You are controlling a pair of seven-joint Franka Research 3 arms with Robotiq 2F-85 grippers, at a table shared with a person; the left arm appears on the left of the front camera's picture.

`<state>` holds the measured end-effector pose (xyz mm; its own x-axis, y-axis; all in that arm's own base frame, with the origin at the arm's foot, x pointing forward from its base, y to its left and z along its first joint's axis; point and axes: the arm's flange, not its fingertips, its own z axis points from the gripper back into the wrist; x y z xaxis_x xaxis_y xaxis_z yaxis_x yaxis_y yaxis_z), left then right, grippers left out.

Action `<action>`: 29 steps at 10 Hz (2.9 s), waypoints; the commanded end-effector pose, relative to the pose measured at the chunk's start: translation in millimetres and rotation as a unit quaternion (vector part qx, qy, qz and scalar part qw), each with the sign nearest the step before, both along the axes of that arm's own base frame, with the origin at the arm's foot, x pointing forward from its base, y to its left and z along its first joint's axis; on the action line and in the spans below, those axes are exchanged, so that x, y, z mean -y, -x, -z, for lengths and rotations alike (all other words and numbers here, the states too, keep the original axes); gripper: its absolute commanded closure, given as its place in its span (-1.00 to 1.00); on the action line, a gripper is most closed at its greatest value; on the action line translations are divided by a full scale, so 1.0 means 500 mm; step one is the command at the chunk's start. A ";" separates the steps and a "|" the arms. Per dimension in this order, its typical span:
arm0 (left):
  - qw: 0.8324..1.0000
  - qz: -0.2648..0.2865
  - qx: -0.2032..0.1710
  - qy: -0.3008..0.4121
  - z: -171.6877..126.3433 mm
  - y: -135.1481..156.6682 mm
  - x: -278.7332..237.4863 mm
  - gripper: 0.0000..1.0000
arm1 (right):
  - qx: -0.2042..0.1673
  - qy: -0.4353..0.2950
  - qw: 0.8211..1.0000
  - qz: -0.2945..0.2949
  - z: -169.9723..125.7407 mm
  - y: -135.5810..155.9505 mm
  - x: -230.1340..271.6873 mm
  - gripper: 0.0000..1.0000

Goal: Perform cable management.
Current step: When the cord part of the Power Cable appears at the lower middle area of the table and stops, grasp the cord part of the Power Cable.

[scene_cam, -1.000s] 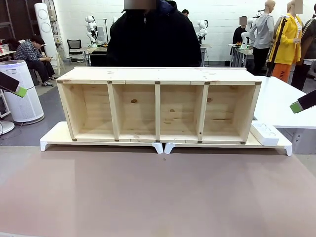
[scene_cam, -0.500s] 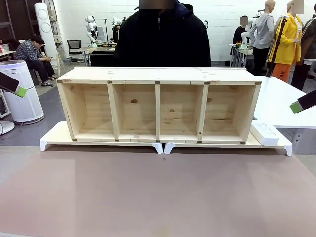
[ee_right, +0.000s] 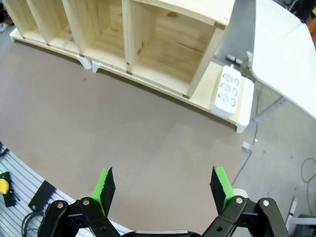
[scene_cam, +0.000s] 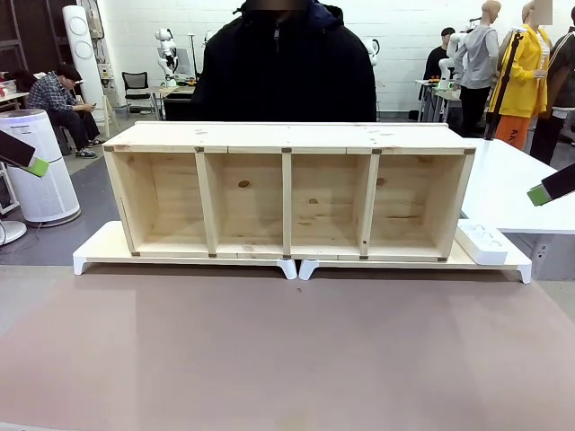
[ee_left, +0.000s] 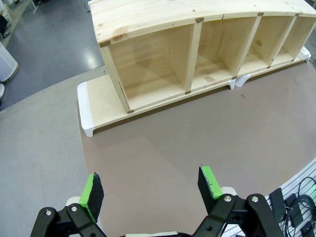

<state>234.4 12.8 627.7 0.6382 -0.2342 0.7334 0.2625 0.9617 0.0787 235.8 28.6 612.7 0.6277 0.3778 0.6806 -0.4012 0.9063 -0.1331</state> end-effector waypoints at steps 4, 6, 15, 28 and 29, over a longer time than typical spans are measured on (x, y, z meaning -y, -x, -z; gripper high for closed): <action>1.000 -0.002 0.003 0.001 -0.002 -0.002 0.000 -1.00 | 0.003 -0.002 1.000 0.001 0.001 -0.009 0.001 -1.00; 1.000 -0.002 0.003 0.001 -0.002 -0.002 0.000 -1.00 | 0.003 -0.002 1.000 0.001 0.001 -0.009 0.001 -1.00; 1.000 -0.002 0.003 0.001 -0.002 -0.002 0.000 -1.00 | 0.003 -0.002 1.000 0.001 0.001 -0.009 0.001 -1.00; 1.000 -0.002 0.003 0.001 -0.002 -0.002 0.000 -1.00 | 0.003 -0.002 1.000 0.001 0.001 -0.009 0.001 -1.00; 1.000 -0.002 0.003 0.001 -0.002 -0.002 0.000 -1.00 | 0.003 -0.002 1.000 0.001 0.001 -0.009 0.001 -1.00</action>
<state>234.4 12.8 627.7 0.6382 -0.2342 0.7334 0.2625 0.9617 0.0787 235.8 28.6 612.7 0.6277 0.3778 0.6806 -0.4012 0.9063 -0.1331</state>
